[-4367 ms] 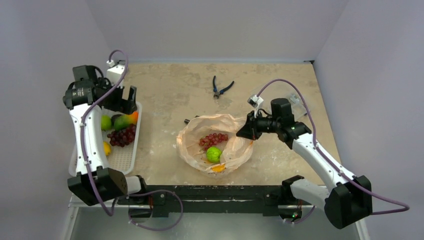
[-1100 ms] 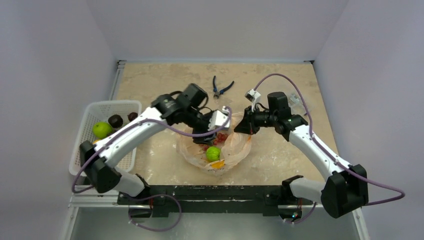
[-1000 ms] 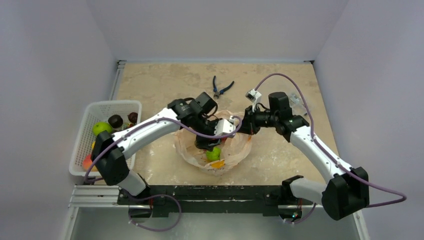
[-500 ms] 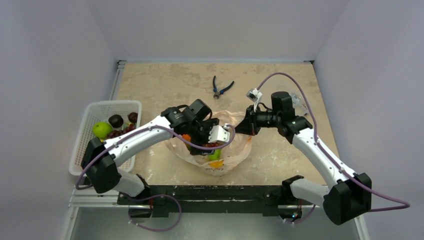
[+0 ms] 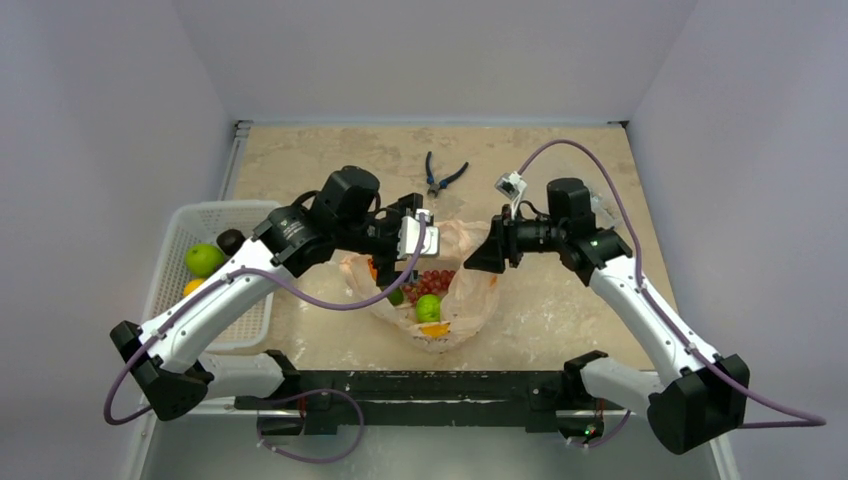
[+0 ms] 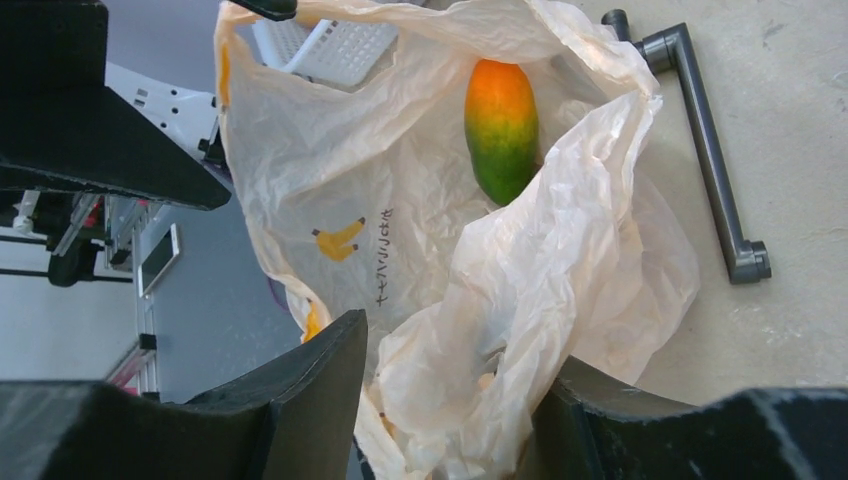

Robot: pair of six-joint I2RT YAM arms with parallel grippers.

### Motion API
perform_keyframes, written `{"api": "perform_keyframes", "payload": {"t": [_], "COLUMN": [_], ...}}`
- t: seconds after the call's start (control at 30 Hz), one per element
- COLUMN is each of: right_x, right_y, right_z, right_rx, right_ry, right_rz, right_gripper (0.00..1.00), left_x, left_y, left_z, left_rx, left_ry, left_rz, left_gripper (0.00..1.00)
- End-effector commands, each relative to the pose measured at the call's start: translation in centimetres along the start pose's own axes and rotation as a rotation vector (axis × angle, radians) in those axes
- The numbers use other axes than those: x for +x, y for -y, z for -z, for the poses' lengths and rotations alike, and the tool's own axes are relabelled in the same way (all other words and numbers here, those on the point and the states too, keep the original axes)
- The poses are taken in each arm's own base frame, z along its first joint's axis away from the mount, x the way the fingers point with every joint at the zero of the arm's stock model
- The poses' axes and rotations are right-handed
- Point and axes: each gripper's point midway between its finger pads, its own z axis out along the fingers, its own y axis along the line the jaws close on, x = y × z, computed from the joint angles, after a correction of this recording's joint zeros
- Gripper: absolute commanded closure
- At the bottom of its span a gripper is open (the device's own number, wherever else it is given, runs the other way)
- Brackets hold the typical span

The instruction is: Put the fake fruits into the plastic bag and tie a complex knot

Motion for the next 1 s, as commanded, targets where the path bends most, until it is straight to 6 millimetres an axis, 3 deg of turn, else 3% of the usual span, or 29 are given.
{"api": "perform_keyframes", "payload": {"t": [0.0,0.2,0.37,0.57,0.67,0.77,0.87,0.97], "right_x": [-1.1,-0.5,-0.3,0.0,0.6,1.1,1.5,1.7], "right_y": [-2.3,-1.4,-0.5,0.0,0.1,-0.6,-1.4,-1.6], "right_z": [1.9,4.1,5.0,5.1,4.9,4.6,4.5,4.5], "right_rx": [0.006,0.162,0.249,0.284,0.268,0.204,0.159,0.142], "right_ry": [-0.003,-0.031,-0.033,-0.029,-0.024,-0.026,-0.027,-0.021], "right_rz": [0.085,0.117,0.106,0.055,-0.045,-0.128,-0.142,-0.128], "right_gripper": [0.5,0.49,0.59,0.67,0.69,0.67,0.65,0.68], "left_x": [-2.8,-0.9,2.1,4.7,5.8,6.3,7.4,6.9], "left_y": [-0.4,0.3,-0.5,2.2,4.1,6.2,7.3,7.3], "left_z": [1.1,4.1,8.3,12.0,12.0,11.2,10.0,8.5], "left_rx": [-0.002,-0.03,-0.176,-0.332,-0.382,-0.319,-0.273,-0.201], "left_ry": [0.07,-0.036,-0.073,-0.063,-0.046,-0.027,-0.041,0.011], "left_rz": [-0.056,0.076,0.483,0.809,0.996,1.126,1.227,1.262], "left_gripper": [0.07,0.04,0.01,0.0,0.0,0.0,0.01,0.04]}}
